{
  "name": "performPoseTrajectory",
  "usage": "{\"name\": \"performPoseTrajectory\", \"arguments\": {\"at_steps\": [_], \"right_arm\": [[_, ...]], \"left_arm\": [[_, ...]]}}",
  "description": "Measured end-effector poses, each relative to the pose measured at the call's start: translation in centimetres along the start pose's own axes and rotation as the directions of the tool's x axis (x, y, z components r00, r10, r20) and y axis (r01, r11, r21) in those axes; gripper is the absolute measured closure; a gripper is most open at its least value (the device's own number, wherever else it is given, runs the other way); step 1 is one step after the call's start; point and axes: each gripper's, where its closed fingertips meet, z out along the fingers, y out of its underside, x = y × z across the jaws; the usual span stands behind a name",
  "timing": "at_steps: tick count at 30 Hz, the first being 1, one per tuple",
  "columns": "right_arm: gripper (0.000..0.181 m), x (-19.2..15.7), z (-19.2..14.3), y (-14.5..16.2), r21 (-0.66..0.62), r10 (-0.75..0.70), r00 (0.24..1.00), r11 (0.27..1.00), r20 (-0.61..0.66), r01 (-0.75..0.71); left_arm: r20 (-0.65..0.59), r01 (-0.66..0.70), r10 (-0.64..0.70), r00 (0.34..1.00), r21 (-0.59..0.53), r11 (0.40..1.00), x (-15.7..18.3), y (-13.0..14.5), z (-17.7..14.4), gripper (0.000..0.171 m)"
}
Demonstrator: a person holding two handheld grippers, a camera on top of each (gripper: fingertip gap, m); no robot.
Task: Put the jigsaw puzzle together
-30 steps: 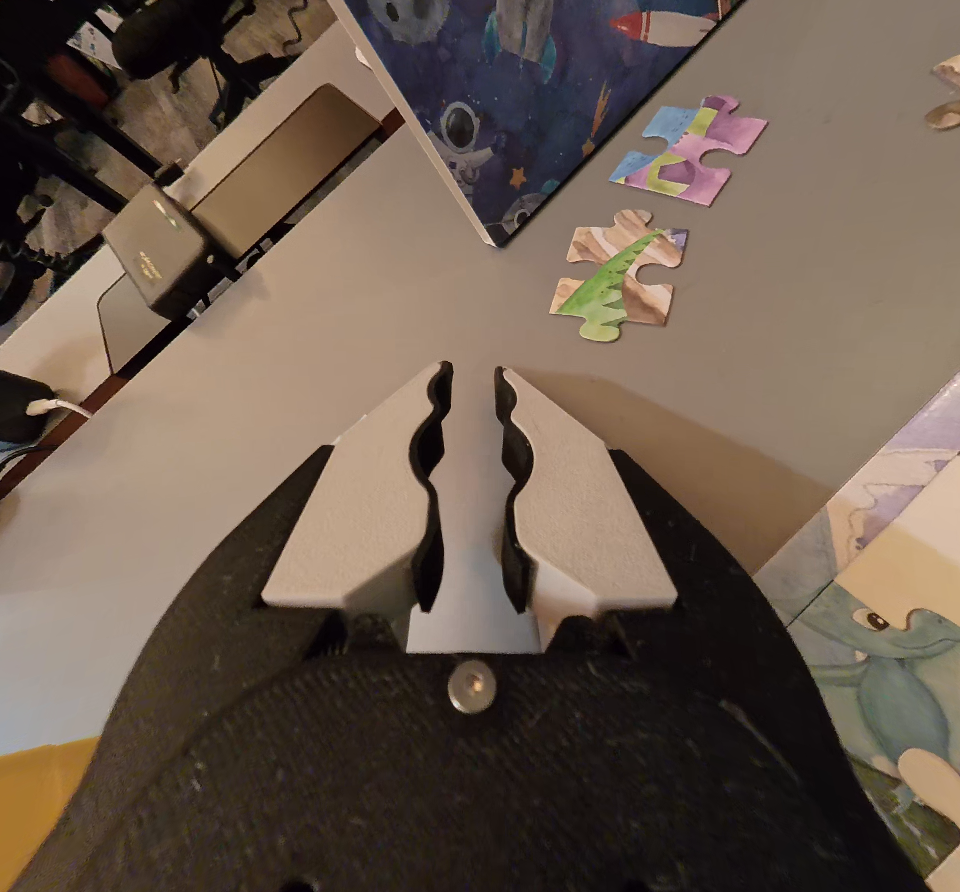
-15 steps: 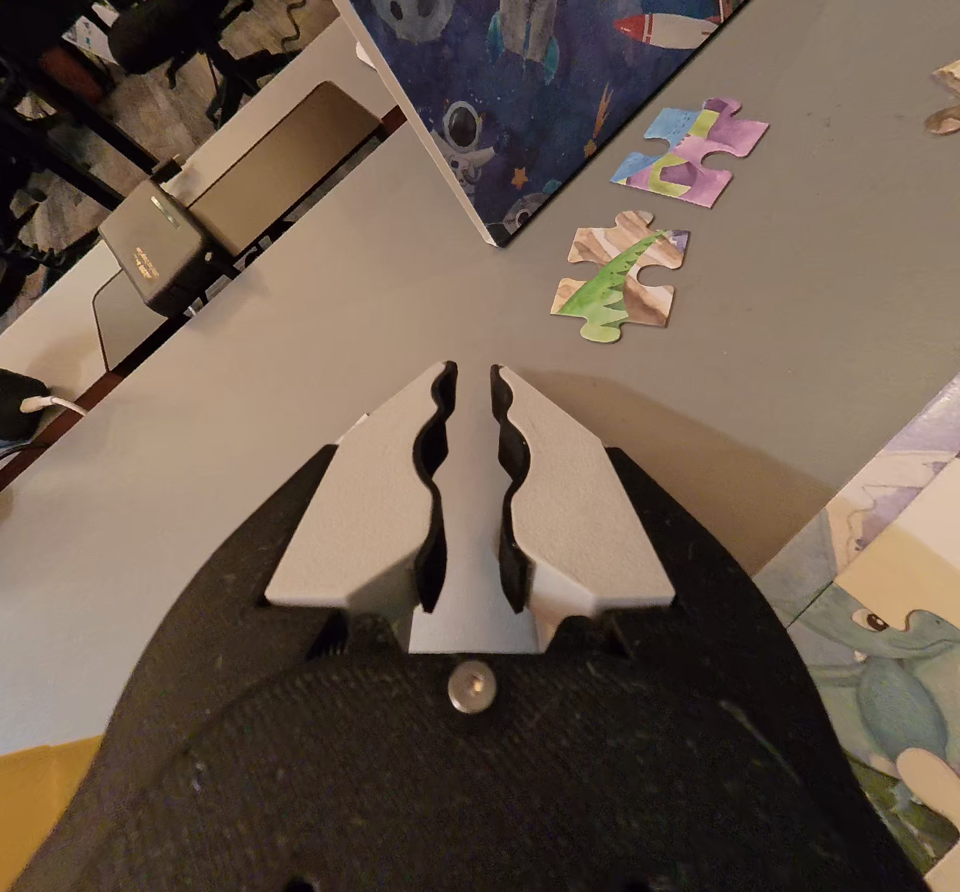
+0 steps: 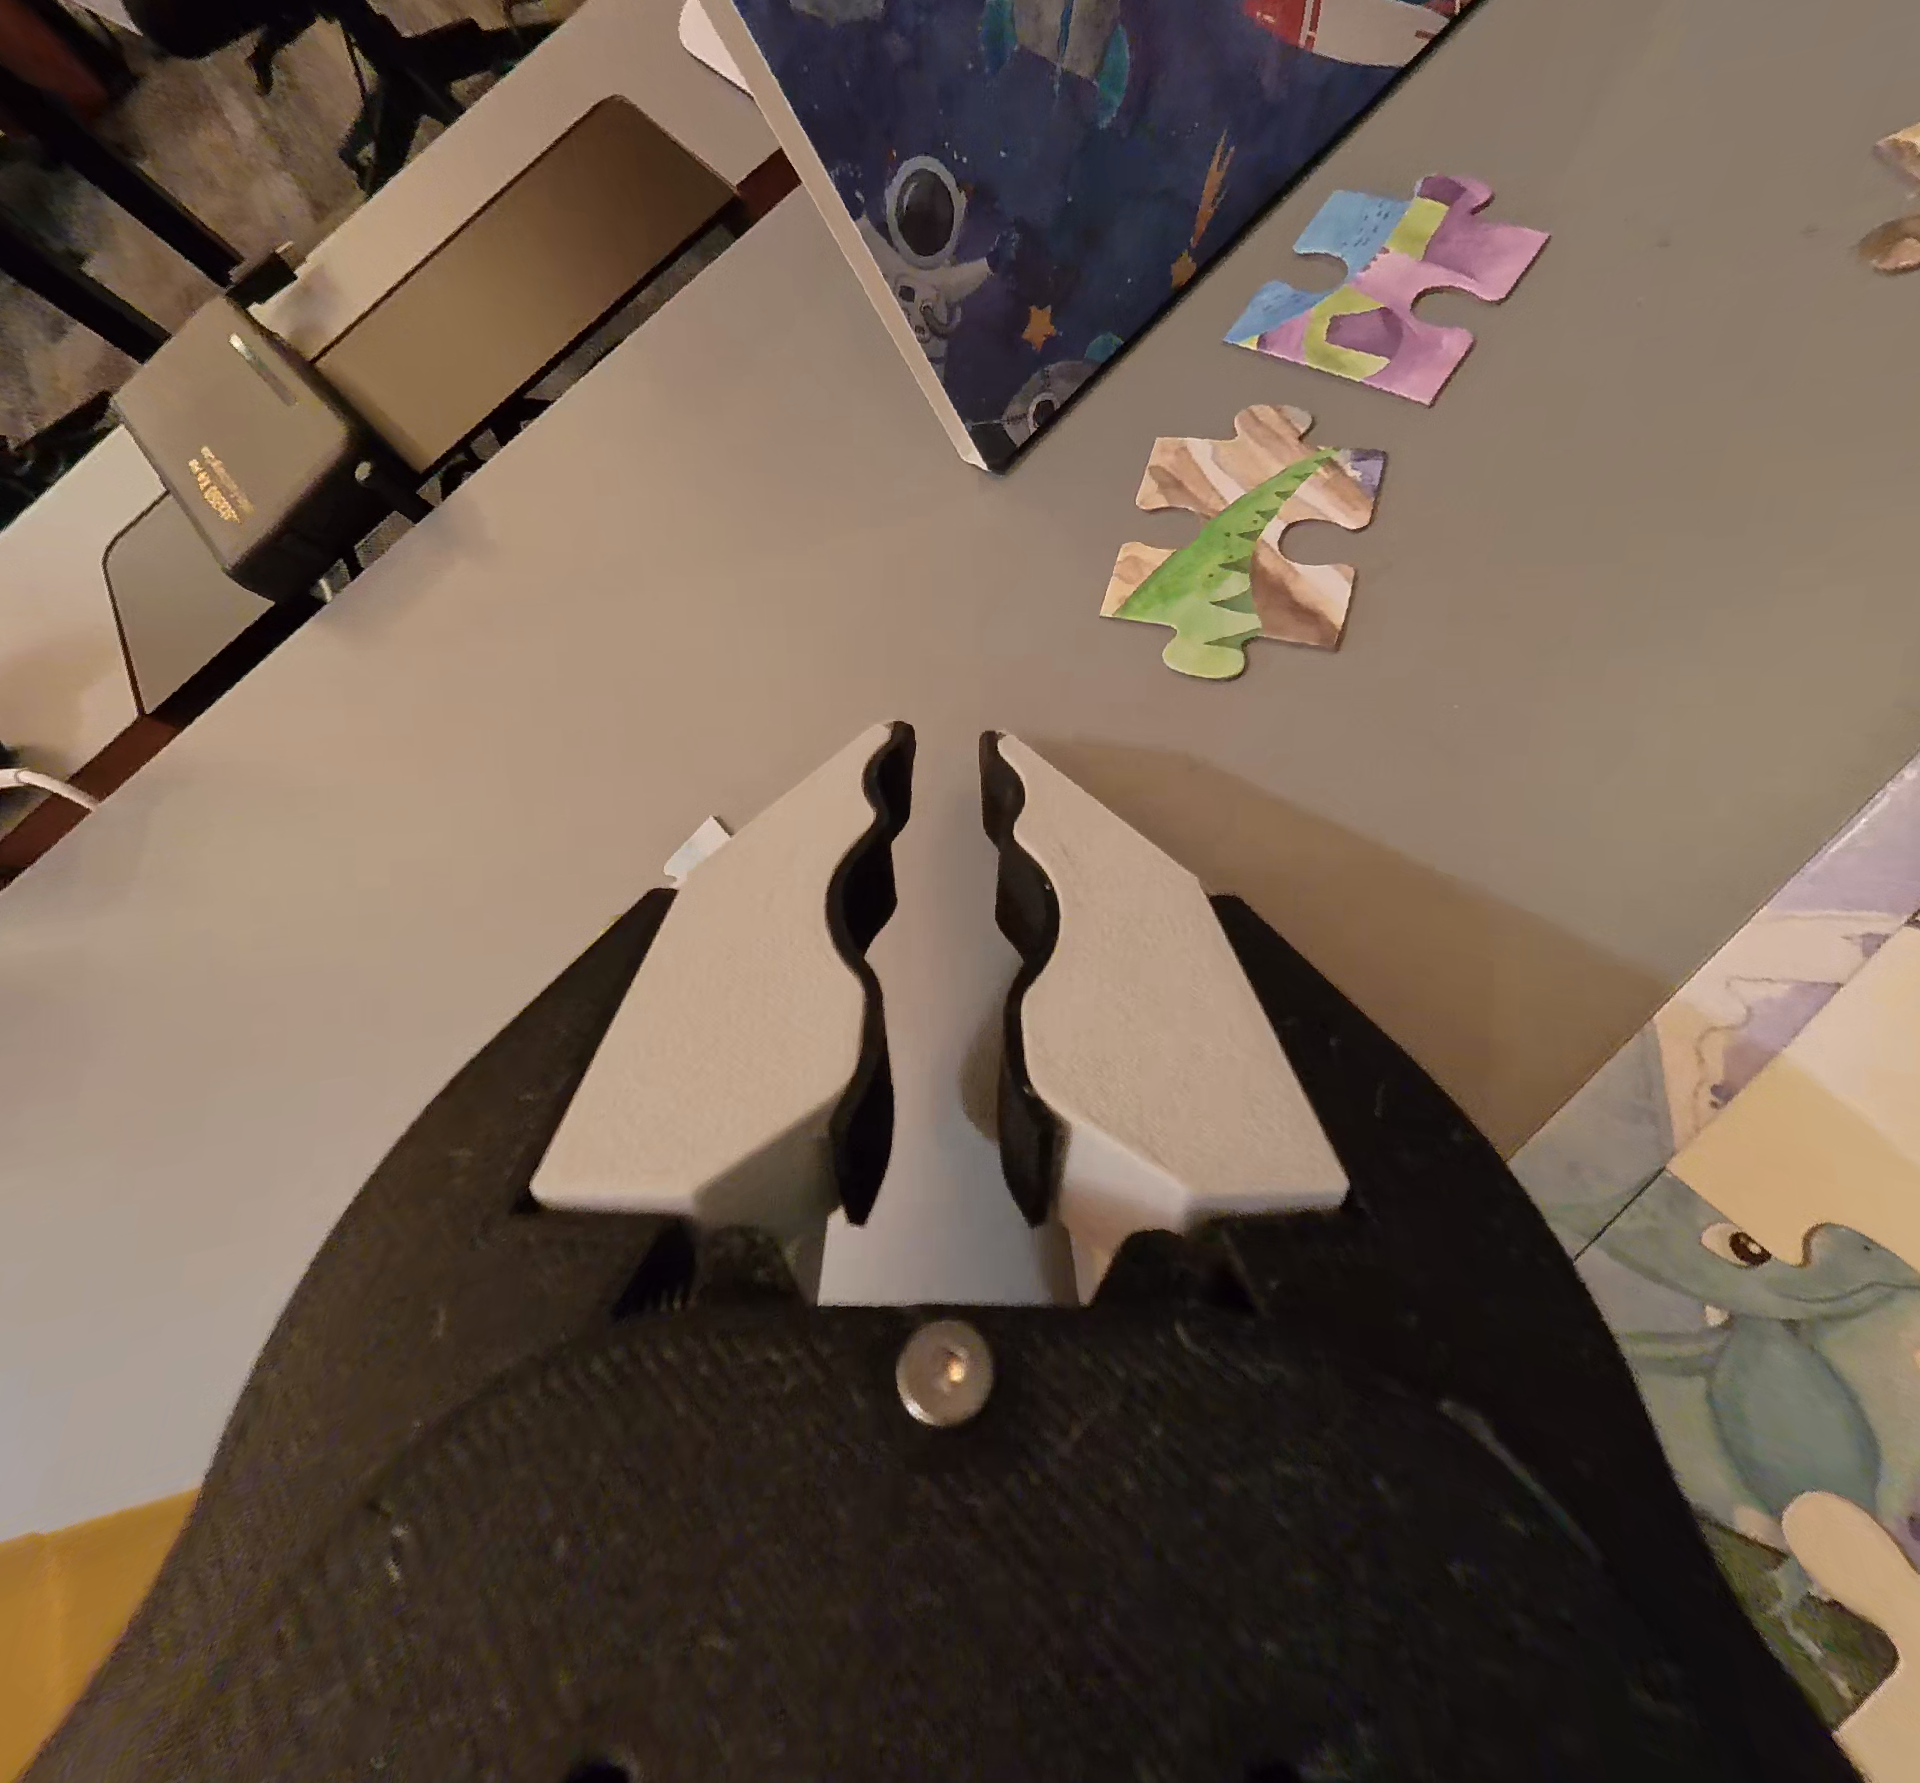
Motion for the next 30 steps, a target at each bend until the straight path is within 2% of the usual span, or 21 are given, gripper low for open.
{"name": "performPoseTrajectory", "arguments": {"at_steps": [5,9,14,18,24,26,30], "right_arm": [[0.136,-2.7,1.8,1.1,-0.123,-0.014,0.999,0.992,0.041,0.019],[0.137,-2.3,2.5,2.3,-0.193,-0.04,0.999,0.98,0.012,0.041],[0.135,-2.4,3.1,2.8,-0.201,0.031,0.999,0.979,0.043,-0.022],[0.131,-2.5,3.5,3.9,-0.268,0.027,0.999,0.963,0.047,-0.013],[0.141,-2.8,3.6,4.0,-0.274,0.037,0.997,0.962,0.063,-0.019],[0.151,-2.8,3.5,4.0,-0.273,0.033,0.997,0.962,0.069,-0.013],[0.151,-2.8,3.4,4.0,-0.27,0.015,0.998,0.963,0.063,0.003]], "left_arm": [[-0.002,-0.001,0.001,1.0,0.0,1.0,0.0,0.0,0.0,0.161],[0.009,-0.019,0.019,1.0,-0.003,1.0,0.1,0.0,0.0,0.161],[0.008,-0.015,0.015,1.0,0.001,1.0,0.1,0.0,0.0,0.162],[0.004,-0.013,0.013,1.0,0.006,1.0,0.1,-0.1,0.0,0.161],[0.015,-0.04,0.04,0.999,-0.005,0.999,0.2,0.0,0.1,0.162],[0.014,-0.037,0.037,0.999,-0.004,0.999,0.2,0.0,0.1,0.162],[0.008,-0.023,0.023,1.0,0.006,1.0,0.1,-0.1,0.0,0.161]]}}
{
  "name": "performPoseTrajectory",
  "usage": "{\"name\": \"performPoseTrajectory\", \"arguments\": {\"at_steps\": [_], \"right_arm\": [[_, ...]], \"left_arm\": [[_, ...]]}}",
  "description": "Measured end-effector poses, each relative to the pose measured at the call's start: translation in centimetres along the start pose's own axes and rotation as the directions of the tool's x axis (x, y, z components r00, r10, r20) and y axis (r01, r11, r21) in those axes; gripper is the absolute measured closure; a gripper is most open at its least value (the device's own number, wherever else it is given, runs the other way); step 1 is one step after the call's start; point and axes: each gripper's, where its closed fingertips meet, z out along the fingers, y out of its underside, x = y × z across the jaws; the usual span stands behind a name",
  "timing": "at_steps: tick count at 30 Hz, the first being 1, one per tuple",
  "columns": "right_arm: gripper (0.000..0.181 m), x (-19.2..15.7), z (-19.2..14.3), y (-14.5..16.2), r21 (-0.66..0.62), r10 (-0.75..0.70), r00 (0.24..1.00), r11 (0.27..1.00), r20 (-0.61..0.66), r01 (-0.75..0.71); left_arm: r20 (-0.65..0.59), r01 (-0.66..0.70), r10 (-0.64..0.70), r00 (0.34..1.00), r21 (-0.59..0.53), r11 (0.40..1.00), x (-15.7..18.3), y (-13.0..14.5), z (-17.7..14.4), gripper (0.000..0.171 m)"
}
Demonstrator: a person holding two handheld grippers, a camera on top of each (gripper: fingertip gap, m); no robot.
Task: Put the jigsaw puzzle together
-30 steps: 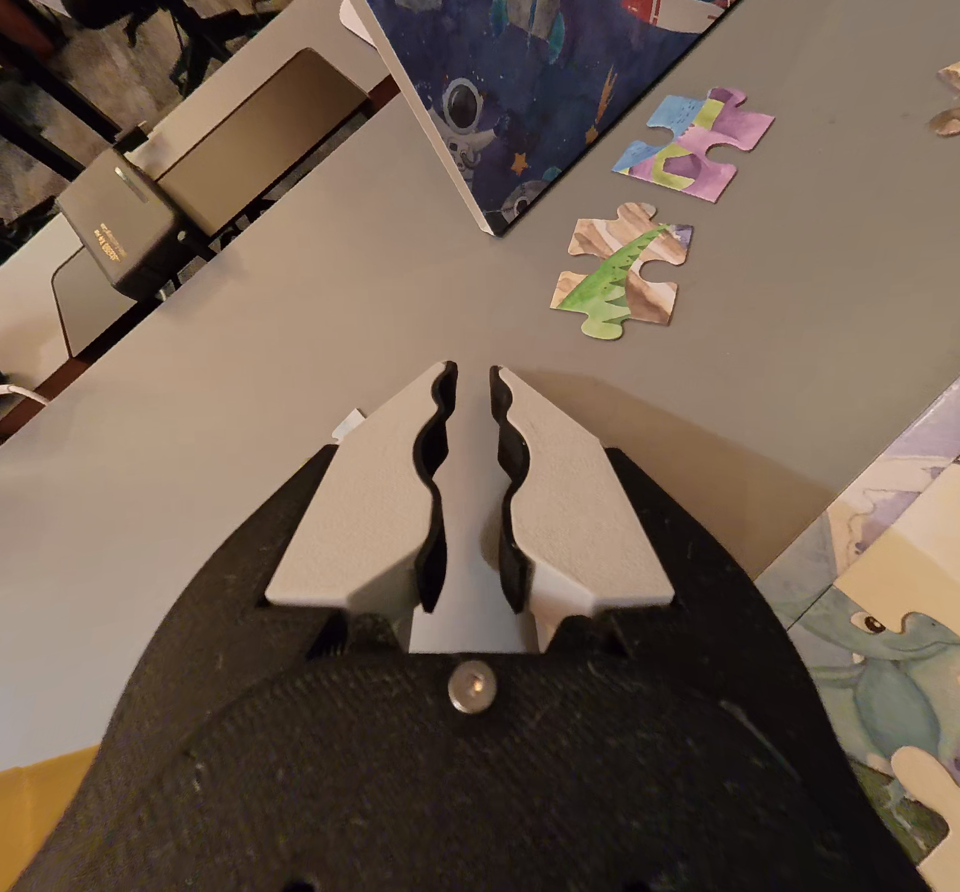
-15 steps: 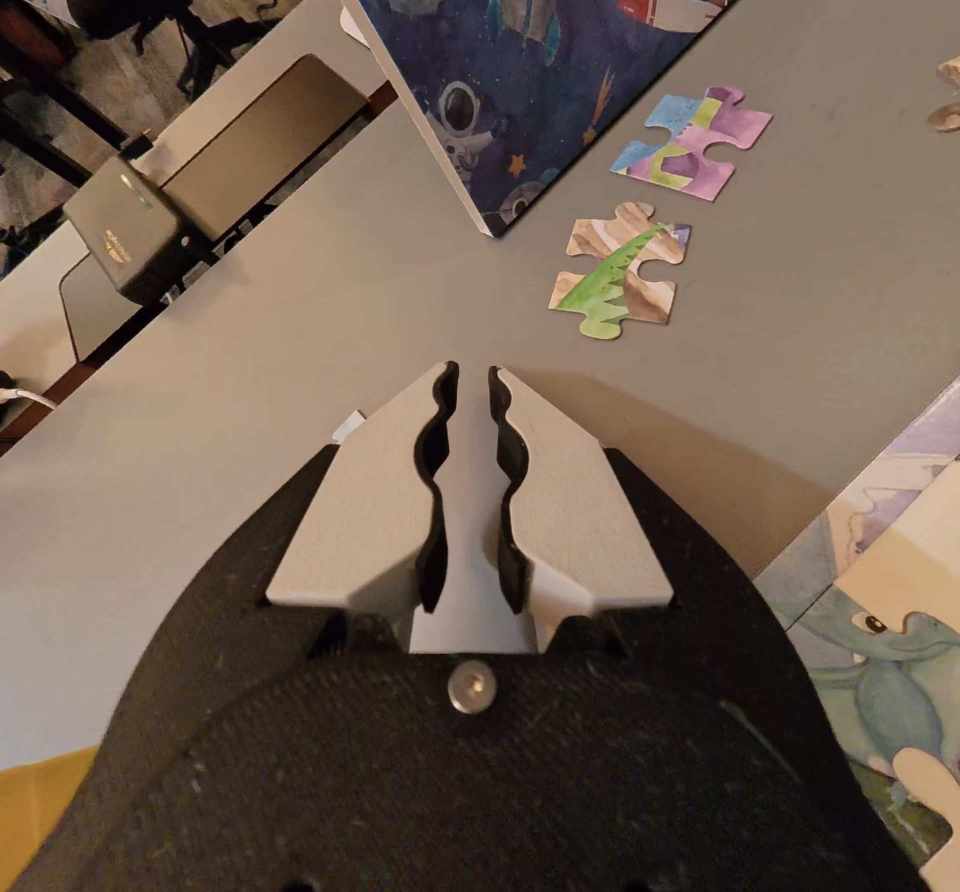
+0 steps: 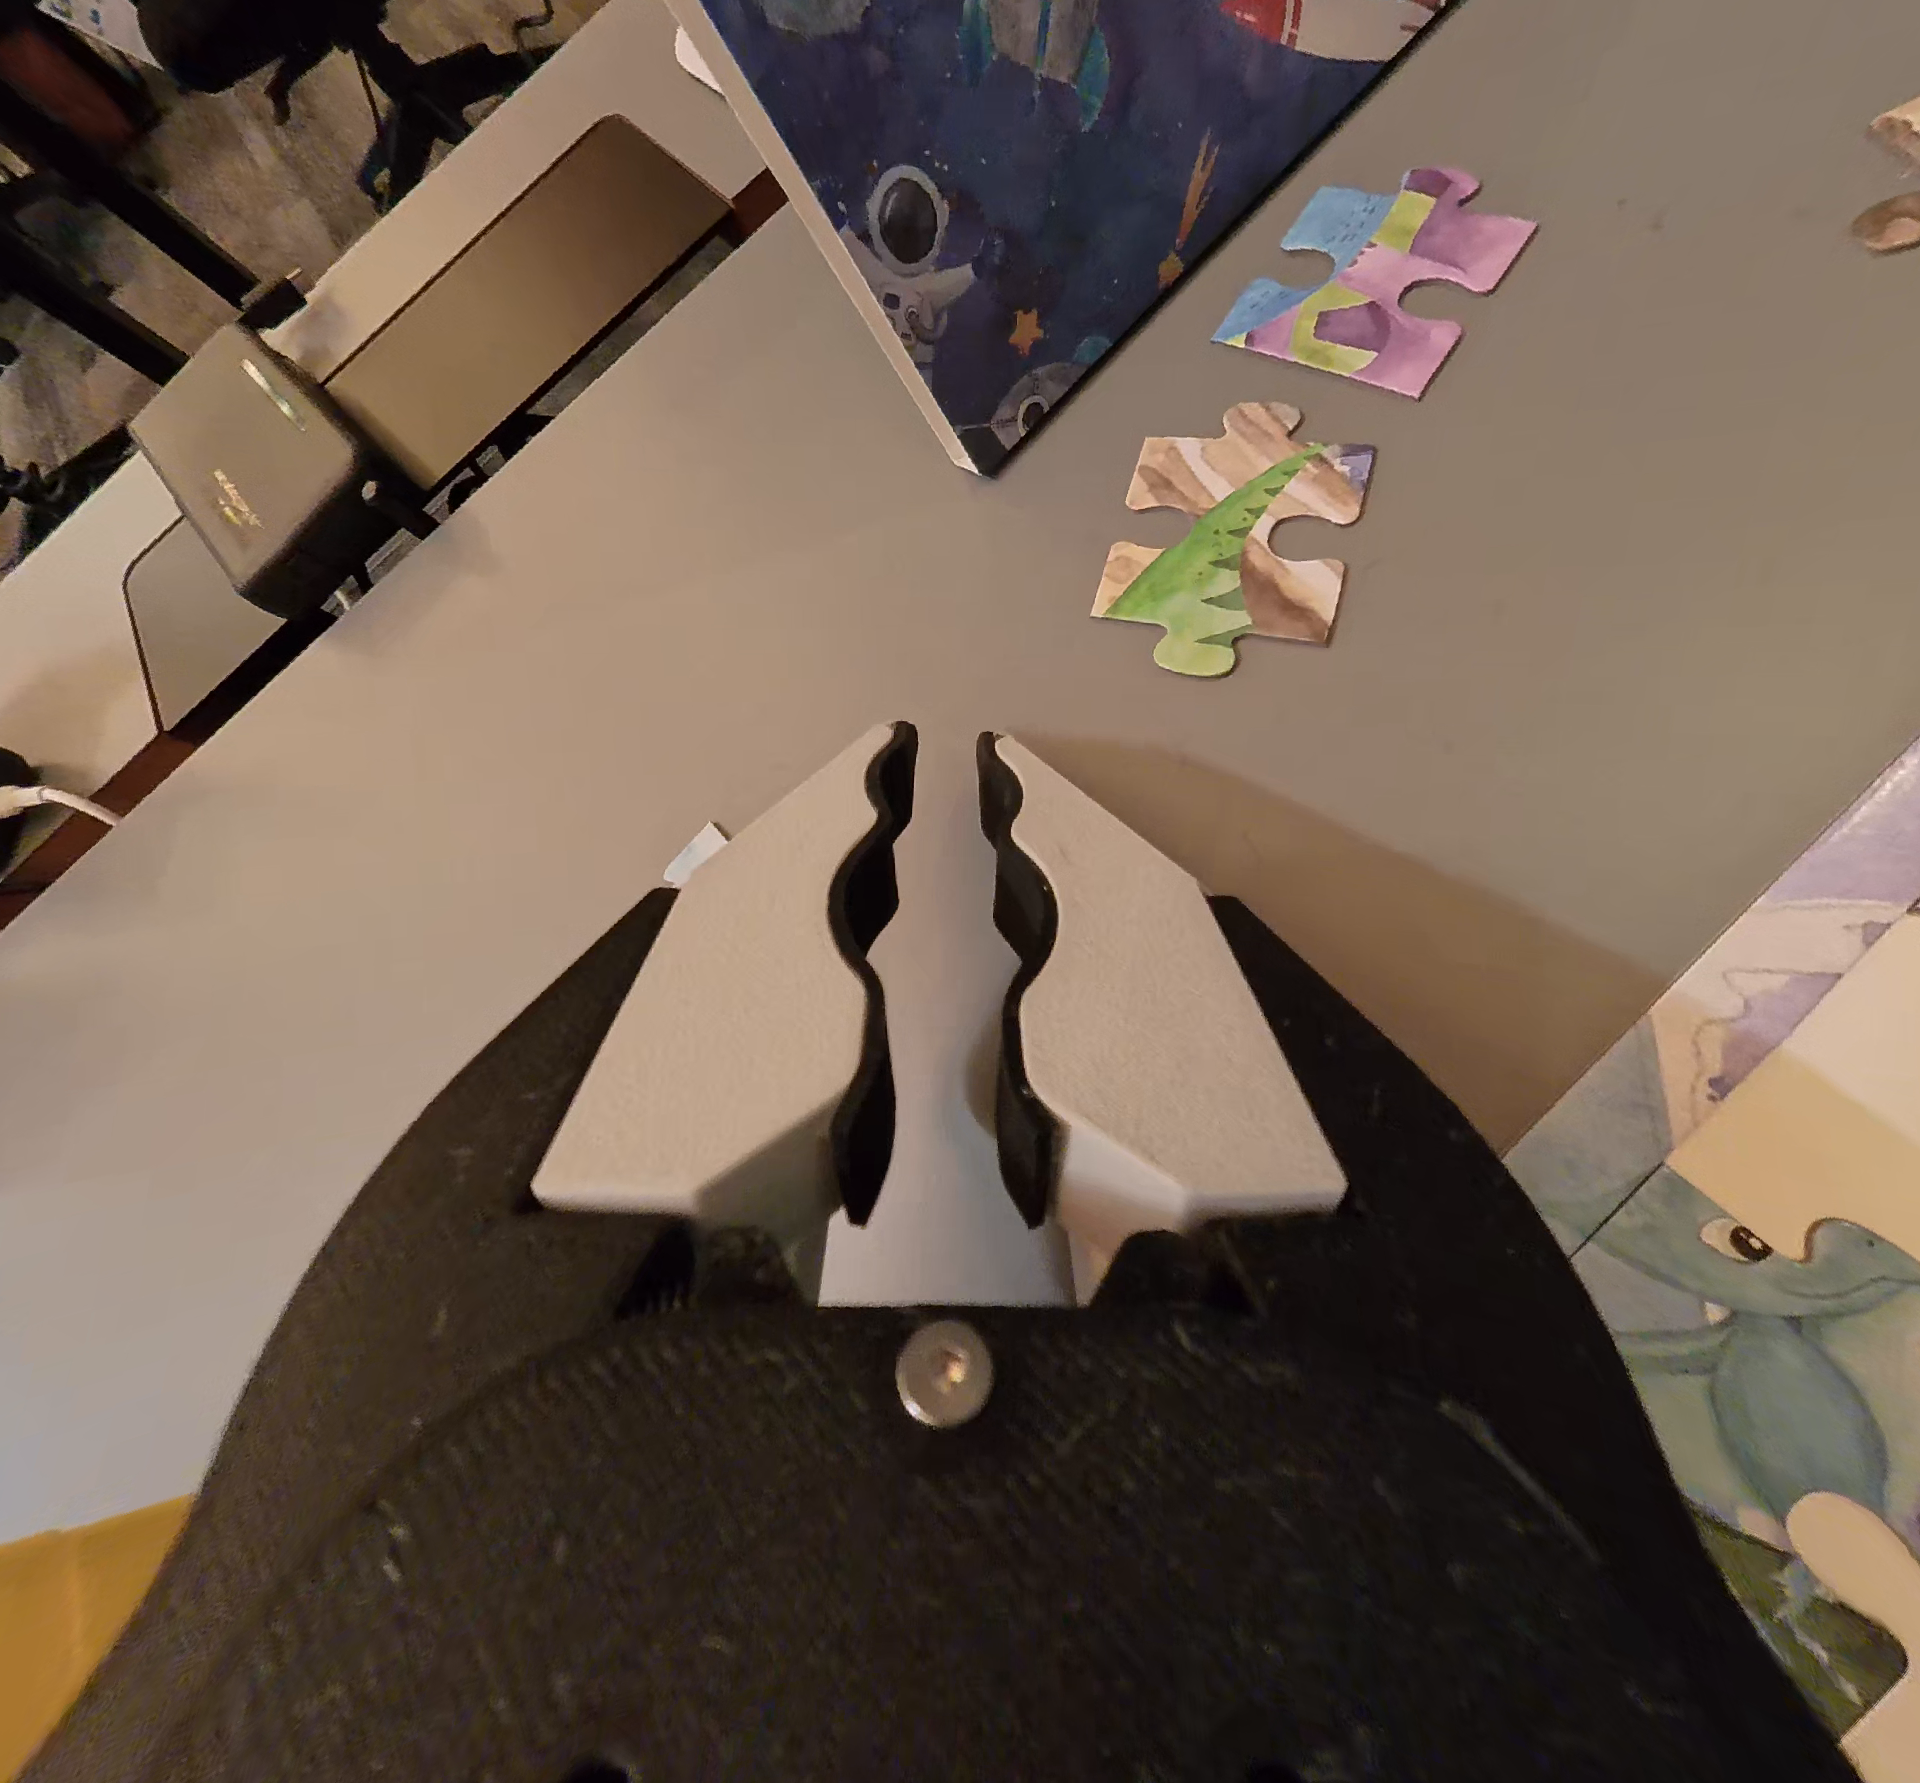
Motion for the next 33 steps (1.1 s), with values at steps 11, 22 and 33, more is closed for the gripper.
{"name": "performPoseTrajectory", "arguments": {"at_steps": [11,22,33], "right_arm": [[0.178,0.1,-1.8,-1.5,0.086,-0.069,0.996,0.994,-0.056,0.074],[0.145,0.9,-2.4,-1.5,0.094,-0.036,0.995,0.995,-0.096,0.045],[0.143,0.6,-2.4,-2.0,0.144,-0.007,0.998,0.989,-0.063,0.016]], "left_arm": [[0.008,-0.019,0.019,1.0,-0.003,1.0,0.1,0.0,0.0,0.162],[0.013,-0.041,0.041,0.999,-0.005,0.999,0.3,0.0,0.1,0.161],[0.01,-0.032,0.032,0.999,0.004,0.999,0.3,-0.1,0.0,0.161]]}}
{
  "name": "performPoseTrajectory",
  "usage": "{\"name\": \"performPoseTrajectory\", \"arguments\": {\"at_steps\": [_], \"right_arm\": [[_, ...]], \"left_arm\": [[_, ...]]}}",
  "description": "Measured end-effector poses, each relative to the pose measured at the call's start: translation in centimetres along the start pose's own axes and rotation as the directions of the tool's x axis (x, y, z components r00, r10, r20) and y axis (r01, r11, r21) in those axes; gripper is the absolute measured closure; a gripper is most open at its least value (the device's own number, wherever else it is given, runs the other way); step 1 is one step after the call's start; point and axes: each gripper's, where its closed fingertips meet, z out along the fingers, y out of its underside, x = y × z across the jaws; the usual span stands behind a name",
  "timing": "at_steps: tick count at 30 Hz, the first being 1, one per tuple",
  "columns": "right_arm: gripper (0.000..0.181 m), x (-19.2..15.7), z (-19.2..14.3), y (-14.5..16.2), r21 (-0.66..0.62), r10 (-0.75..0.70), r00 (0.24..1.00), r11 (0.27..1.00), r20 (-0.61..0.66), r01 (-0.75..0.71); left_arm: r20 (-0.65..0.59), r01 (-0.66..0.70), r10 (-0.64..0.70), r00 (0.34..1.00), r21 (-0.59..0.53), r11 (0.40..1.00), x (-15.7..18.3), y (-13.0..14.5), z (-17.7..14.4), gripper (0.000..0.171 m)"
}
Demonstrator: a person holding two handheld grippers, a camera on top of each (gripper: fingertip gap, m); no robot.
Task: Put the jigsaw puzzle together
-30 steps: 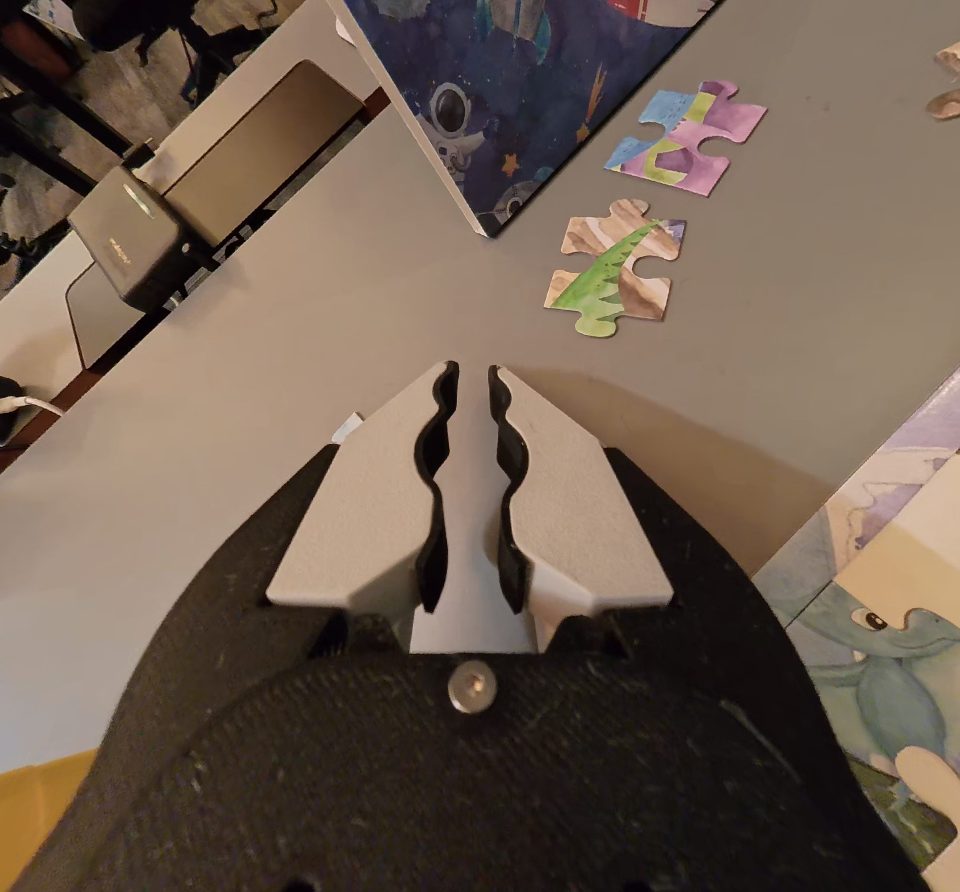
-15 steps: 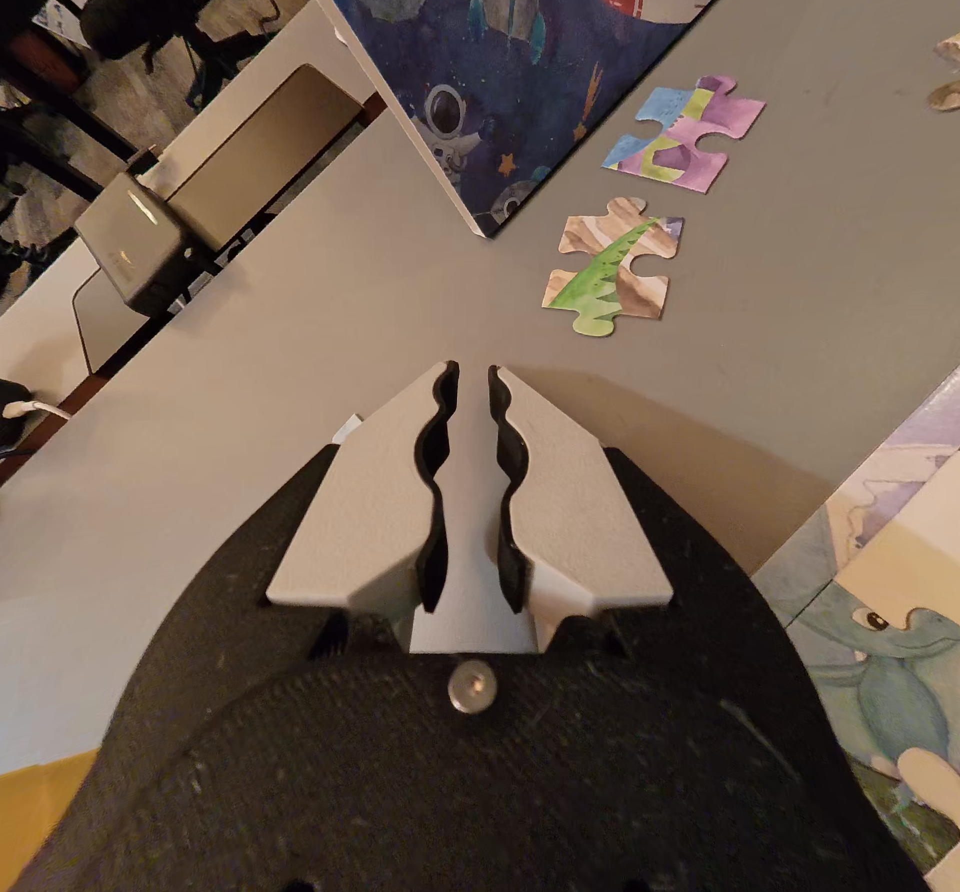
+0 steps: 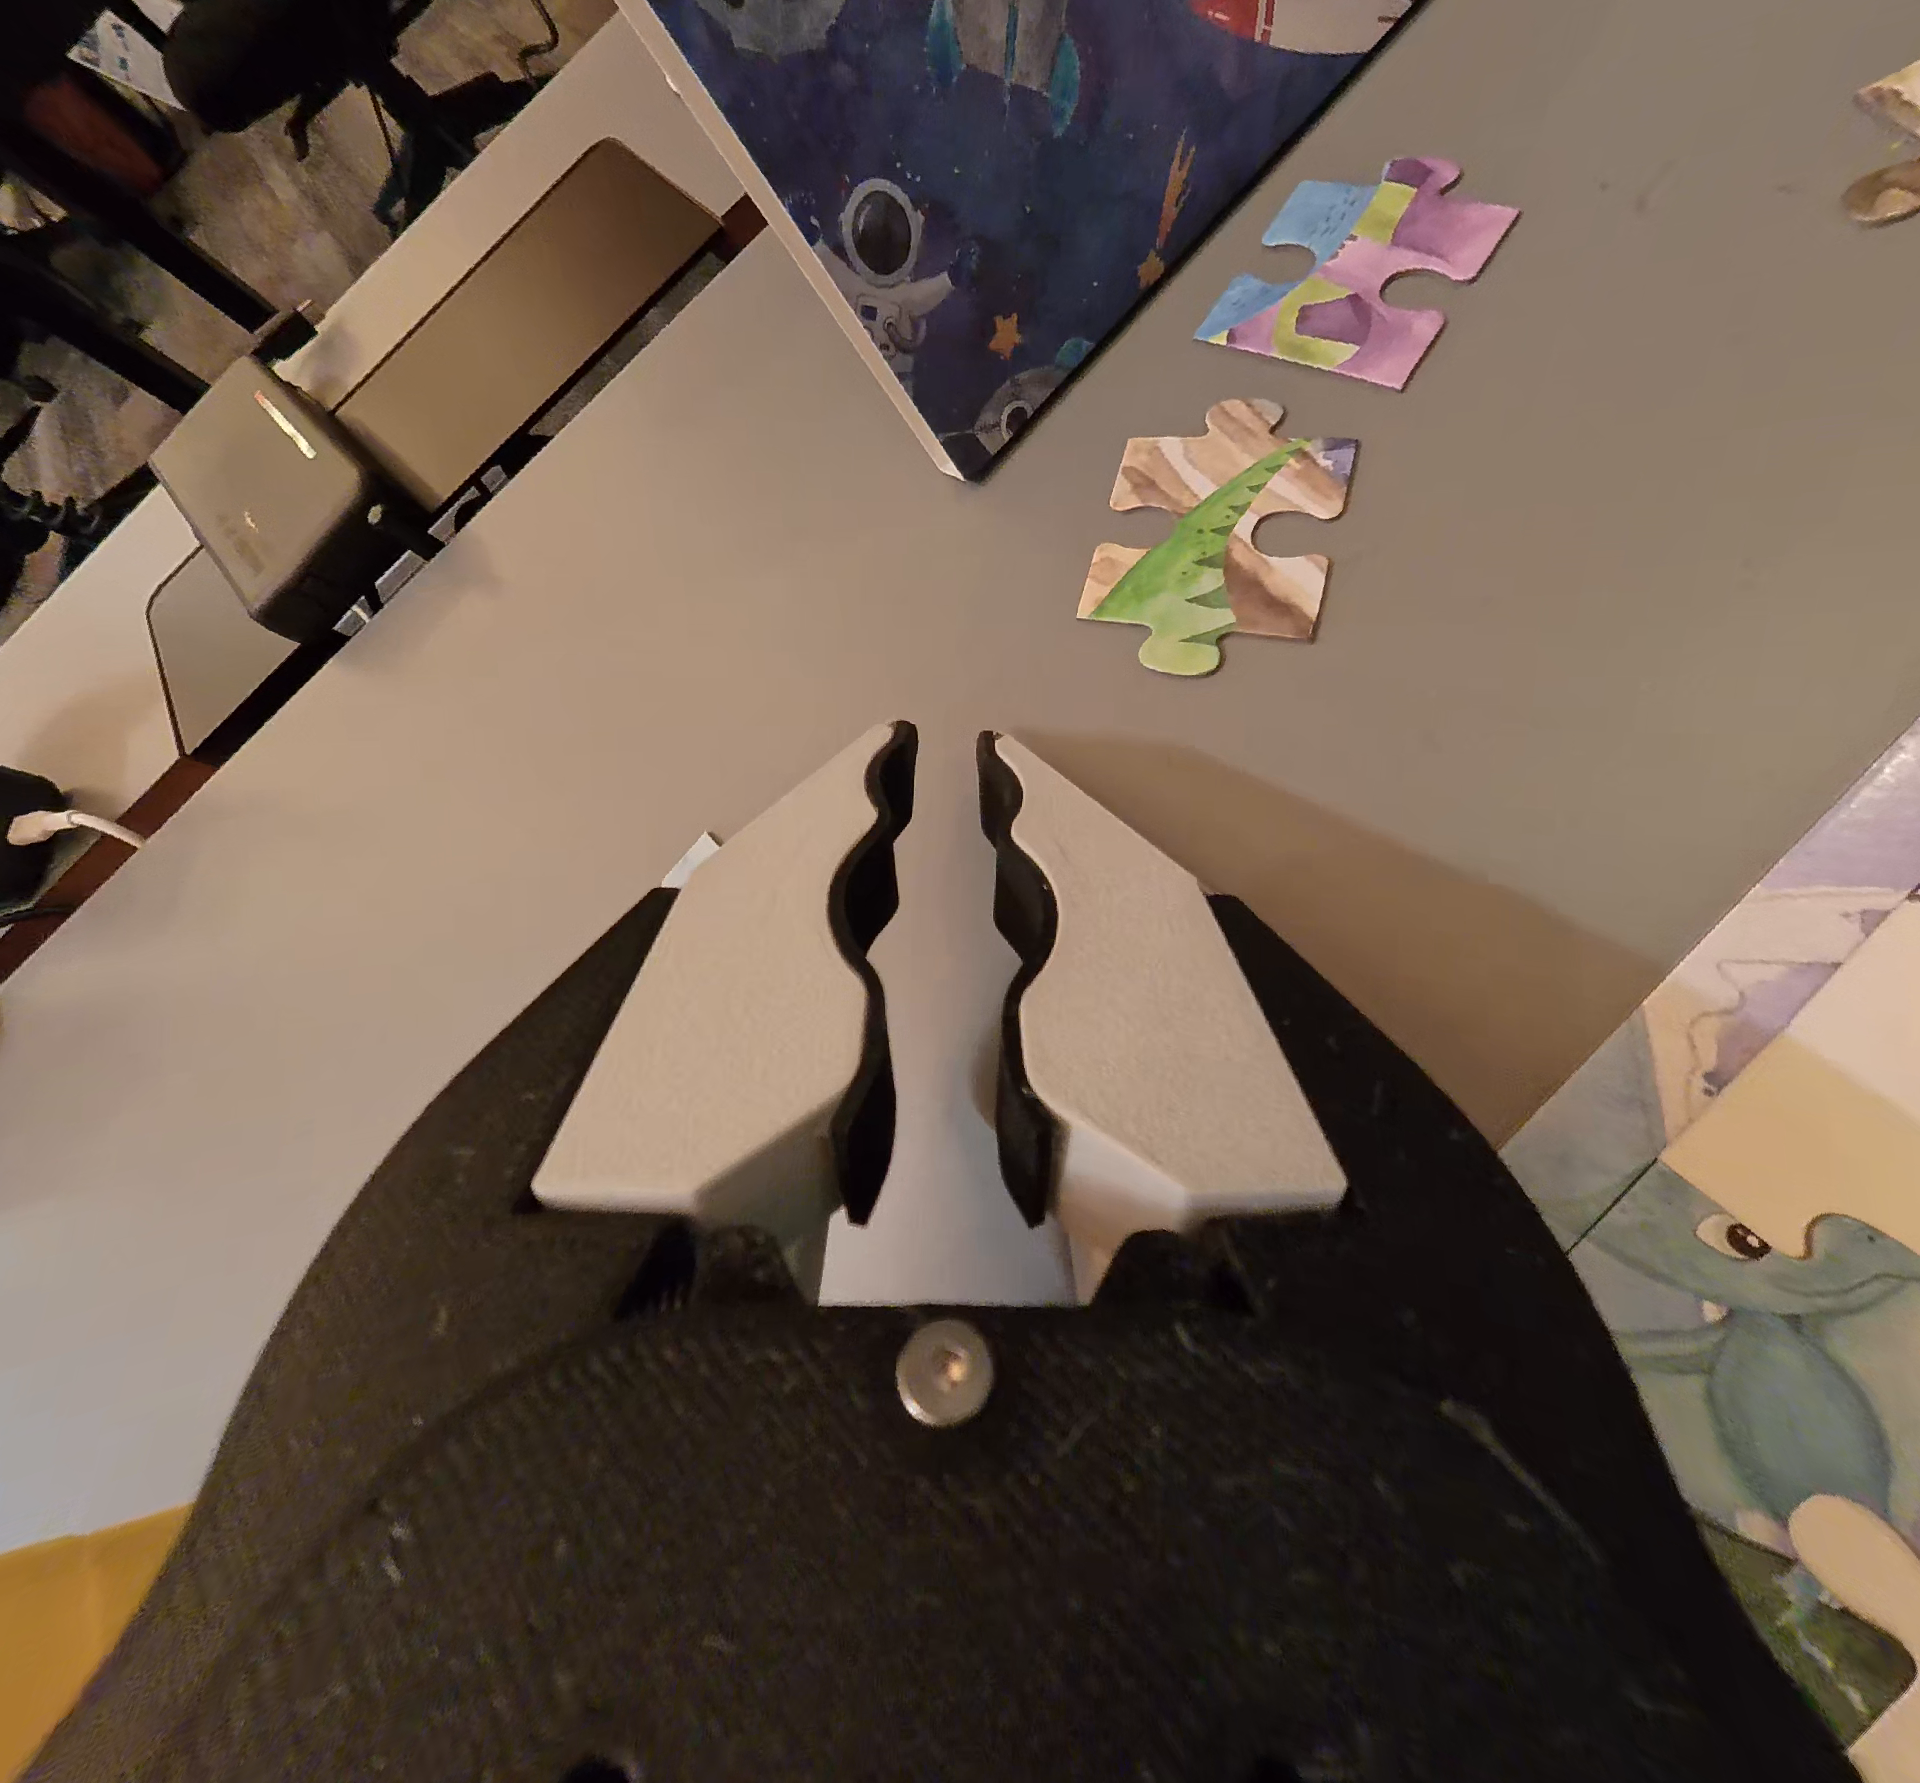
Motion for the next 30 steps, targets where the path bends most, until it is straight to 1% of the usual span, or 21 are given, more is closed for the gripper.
{"name": "performPoseTrajectory", "arguments": {"at_steps": [5,11,17,21,26,30], "right_arm": [[0.148,0.8,-0.7,-1.0,0.07,-0.029,0.999,0.997,-0.041,0.032],[0.148,-0.4,-1.2,-2.4,0.168,-0.01,0.999,0.986,0.035,0.004],[0.15,-0.3,-1.1,-2.3,0.149,-0.062,0.998,0.987,-0.003,0.061],[0.151,-0.1,-0.9,-1.9,0.131,-0.073,0.997,0.988,-0.021,0.075],[0.152,-0.6,-1.4,-2.8,0.165,-0.077,0.997,0.983,-0.013,0.078],[0.153,0.0,-1.6,-2.9,0.179,-0.096,0.994,0.978,-0.058,0.105]], "left_arm": [[-0.009,0.028,-0.028,1.0,0.015,0.999,-0.2,-0.2,-0.2,0.161],[-0.009,0.025,-0.025,1.0,0.016,1.0,-0.2,-0.2,-0.2,0.161],[-0.017,0.041,-0.041,0.999,0.028,0.999,-0.3,-0.3,-0.3,0.161],[-0.024,0.053,-0.052,0.998,0.029,0.998,-0.3,-0.3,-0.3,0.161],[-0.018,0.038,-0.037,0.999,0.025,0.999,-0.2,-0.3,-0.3,0.161],[-0.022,0.048,-0.047,0.999,0.03,0.998,-0.3,-0.3,-0.3,0.161]]}}
